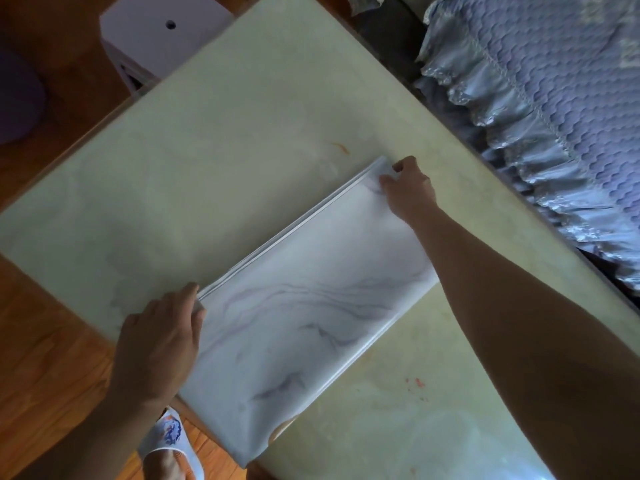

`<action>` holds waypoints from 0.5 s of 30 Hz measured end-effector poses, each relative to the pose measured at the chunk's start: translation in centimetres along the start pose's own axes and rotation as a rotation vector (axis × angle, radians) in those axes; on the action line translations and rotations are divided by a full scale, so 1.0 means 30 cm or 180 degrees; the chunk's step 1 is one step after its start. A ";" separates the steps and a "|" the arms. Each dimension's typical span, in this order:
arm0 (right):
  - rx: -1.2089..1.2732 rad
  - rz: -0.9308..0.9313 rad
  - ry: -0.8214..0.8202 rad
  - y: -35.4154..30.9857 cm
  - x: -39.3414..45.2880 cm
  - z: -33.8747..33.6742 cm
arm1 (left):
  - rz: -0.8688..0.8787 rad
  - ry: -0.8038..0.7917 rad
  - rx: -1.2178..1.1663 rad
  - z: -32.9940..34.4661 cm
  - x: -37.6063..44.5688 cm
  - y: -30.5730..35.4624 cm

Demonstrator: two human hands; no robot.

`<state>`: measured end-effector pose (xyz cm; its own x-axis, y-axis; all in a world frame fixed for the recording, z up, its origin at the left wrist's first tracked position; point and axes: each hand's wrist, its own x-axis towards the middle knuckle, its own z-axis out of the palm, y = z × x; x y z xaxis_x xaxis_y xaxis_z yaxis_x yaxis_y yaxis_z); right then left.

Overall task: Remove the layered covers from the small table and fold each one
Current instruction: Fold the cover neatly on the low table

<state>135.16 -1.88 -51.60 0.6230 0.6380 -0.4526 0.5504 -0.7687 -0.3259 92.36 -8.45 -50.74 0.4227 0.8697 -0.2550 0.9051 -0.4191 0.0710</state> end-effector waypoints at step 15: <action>0.1224 -0.0089 0.0703 -0.009 0.023 0.082 | -0.0595 0.0150 -0.0492 0.078 -0.145 -0.042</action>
<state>134.07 -1.35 -53.87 0.7376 0.6212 -0.2645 0.3480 -0.6855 -0.6395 89.29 -12.31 -51.99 0.2456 0.9410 -0.2327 0.9624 -0.2080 0.1745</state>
